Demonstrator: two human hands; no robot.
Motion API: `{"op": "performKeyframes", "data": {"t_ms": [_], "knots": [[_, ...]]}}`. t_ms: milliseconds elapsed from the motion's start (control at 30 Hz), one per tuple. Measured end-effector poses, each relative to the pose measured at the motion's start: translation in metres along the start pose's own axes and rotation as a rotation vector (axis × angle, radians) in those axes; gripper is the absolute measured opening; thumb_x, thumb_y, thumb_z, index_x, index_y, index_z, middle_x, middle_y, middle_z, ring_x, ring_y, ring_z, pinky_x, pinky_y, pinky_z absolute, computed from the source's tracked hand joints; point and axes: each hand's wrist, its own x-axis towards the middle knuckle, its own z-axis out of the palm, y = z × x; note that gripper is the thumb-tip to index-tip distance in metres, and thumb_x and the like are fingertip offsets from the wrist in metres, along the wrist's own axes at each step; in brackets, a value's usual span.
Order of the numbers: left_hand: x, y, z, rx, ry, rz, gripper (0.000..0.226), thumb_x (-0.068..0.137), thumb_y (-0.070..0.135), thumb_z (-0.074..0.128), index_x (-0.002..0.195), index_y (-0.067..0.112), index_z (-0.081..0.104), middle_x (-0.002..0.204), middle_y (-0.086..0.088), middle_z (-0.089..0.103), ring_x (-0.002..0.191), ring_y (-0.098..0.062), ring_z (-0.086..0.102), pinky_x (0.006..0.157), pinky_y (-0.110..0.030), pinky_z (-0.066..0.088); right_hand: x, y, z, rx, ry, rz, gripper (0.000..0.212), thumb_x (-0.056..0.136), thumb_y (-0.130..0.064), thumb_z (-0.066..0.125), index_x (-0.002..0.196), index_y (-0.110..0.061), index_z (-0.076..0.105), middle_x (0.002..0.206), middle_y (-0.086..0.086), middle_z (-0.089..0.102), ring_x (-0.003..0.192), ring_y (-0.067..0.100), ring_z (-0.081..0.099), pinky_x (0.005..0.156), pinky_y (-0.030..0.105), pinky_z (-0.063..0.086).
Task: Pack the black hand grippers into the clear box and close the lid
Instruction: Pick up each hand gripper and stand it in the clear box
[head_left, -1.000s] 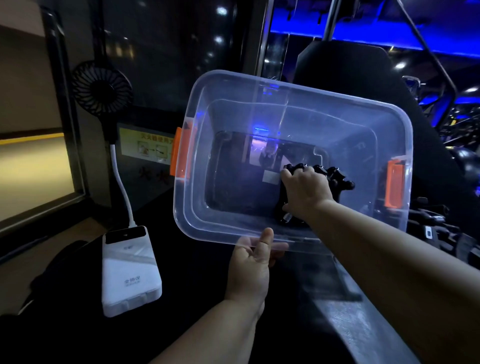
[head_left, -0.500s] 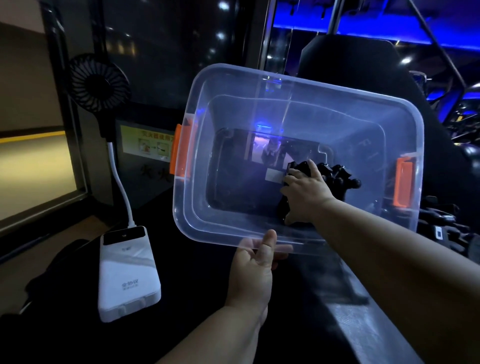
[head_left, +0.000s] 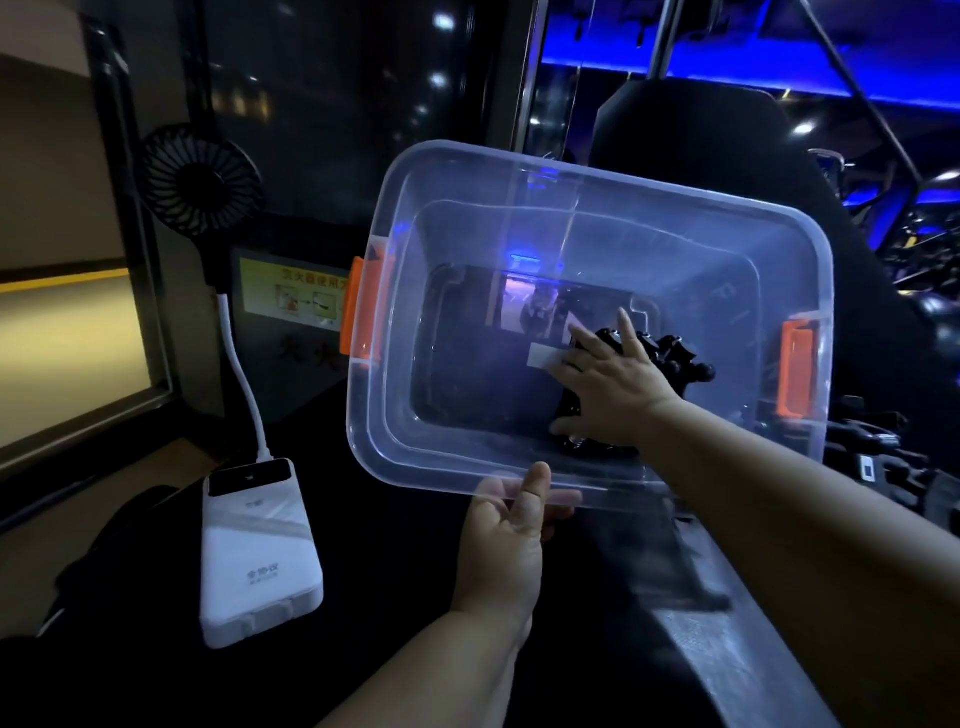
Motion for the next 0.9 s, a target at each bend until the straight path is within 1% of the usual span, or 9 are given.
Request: {"op": "performKeyframes", "data": {"t_ms": [100, 200, 333, 433, 500, 600, 700, 800, 900], "knots": [[0.000, 0.001, -0.001, 0.009, 0.001, -0.002, 0.028, 0.092, 0.034, 0.052, 0.096, 0.006, 0.053, 0.082, -0.004, 0.075, 0.075, -0.008, 0.067, 0.071, -0.025, 0.044, -0.012, 0.013, -0.006, 0.174, 0.084, 0.112, 0.076, 0.085, -0.074, 0.032, 0.148, -0.031, 0.027, 0.155, -0.010, 0.027, 0.148, 0.015, -0.005, 0.114, 0.058, -0.011], [0.000, 0.002, 0.000, 0.038, 0.007, 0.013, 0.030, 0.093, 0.034, 0.051, 0.098, 0.005, 0.053, 0.082, -0.003, 0.075, 0.078, -0.009, 0.068, 0.073, -0.026, 0.044, -0.037, 0.024, -0.002, 0.277, 0.149, 0.179, 0.069, 0.088, -0.068, 0.036, 0.146, -0.030, 0.032, 0.154, -0.009, 0.031, 0.148, 0.015, 0.001, 0.119, 0.047, -0.002], [0.000, 0.001, 0.000, 0.043, 0.011, 0.017, 0.028, 0.093, 0.035, 0.051, 0.098, 0.008, 0.053, 0.082, -0.002, 0.075, 0.076, -0.009, 0.068, 0.072, -0.025, 0.046, -0.080, 0.035, 0.007, 0.432, 0.397, 0.262, 0.062, 0.086, -0.061, 0.045, 0.132, -0.021, 0.054, 0.137, 0.001, 0.054, 0.143, 0.023, 0.028, 0.115, 0.042, 0.022], [0.001, 0.001, 0.000, 0.029, 0.012, 0.023, 0.027, 0.093, 0.034, 0.051, 0.098, 0.008, 0.051, 0.079, -0.003, 0.075, 0.070, -0.006, 0.068, 0.070, -0.025, 0.046, -0.114, 0.044, 0.011, 0.463, 0.562, 0.337, 0.053, 0.088, -0.053, 0.044, 0.117, -0.013, 0.064, 0.114, 0.009, 0.064, 0.124, 0.031, 0.049, 0.101, 0.038, 0.038], [0.000, 0.000, 0.001, 0.027, 0.012, 0.033, 0.023, 0.093, 0.034, 0.051, 0.095, 0.011, 0.051, 0.077, -0.001, 0.075, 0.068, -0.005, 0.068, 0.069, -0.026, 0.046, -0.137, 0.049, 0.013, 0.508, 0.680, 0.397, 0.046, 0.090, -0.045, 0.044, 0.110, -0.009, 0.066, 0.105, 0.011, 0.064, 0.109, 0.034, 0.055, 0.095, 0.035, 0.038], [0.000, -0.002, 0.001, 0.034, 0.019, 0.050, 0.020, 0.094, 0.034, 0.051, 0.090, 0.014, 0.051, 0.076, -0.001, 0.075, 0.070, -0.007, 0.067, 0.069, -0.026, 0.045, -0.168, 0.049, 0.019, 0.577, 0.806, 0.498, 0.037, 0.092, -0.036, 0.047, 0.107, -0.007, 0.065, 0.102, 0.012, 0.063, 0.100, 0.033, 0.054, 0.092, 0.035, 0.036], [0.001, -0.004, 0.001, 0.046, 0.028, 0.065, 0.020, 0.094, 0.035, 0.051, 0.088, 0.015, 0.052, 0.076, -0.001, 0.074, 0.073, -0.010, 0.066, 0.068, -0.026, 0.045, -0.191, 0.045, 0.036, 0.698, 0.789, 0.639, 0.041, 0.091, -0.039, 0.042, 0.106, -0.007, 0.062, 0.102, 0.012, 0.062, 0.099, 0.030, 0.051, 0.089, 0.033, 0.034], [0.001, -0.004, 0.001, 0.055, 0.032, 0.069, 0.022, 0.094, 0.035, 0.050, 0.089, 0.014, 0.053, 0.078, -0.001, 0.074, 0.074, -0.011, 0.065, 0.069, -0.026, 0.045, -0.206, 0.044, 0.058, 0.816, 0.591, 0.768, 0.048, 0.090, -0.047, 0.033, 0.108, -0.012, 0.061, 0.105, 0.009, 0.062, 0.103, 0.029, 0.050, 0.091, 0.035, 0.034], [0.000, -0.004, 0.001, 0.053, 0.046, 0.078, 0.020, 0.095, 0.034, 0.050, 0.088, 0.015, 0.054, 0.075, 0.001, 0.074, 0.073, -0.012, 0.064, 0.068, -0.026, 0.045, -0.213, 0.045, 0.072, 0.915, 0.372, 0.840, 0.036, 0.097, -0.039, 0.038, 0.111, -0.016, 0.062, 0.109, 0.010, 0.062, 0.110, 0.030, 0.050, 0.096, 0.038, 0.035]]}}
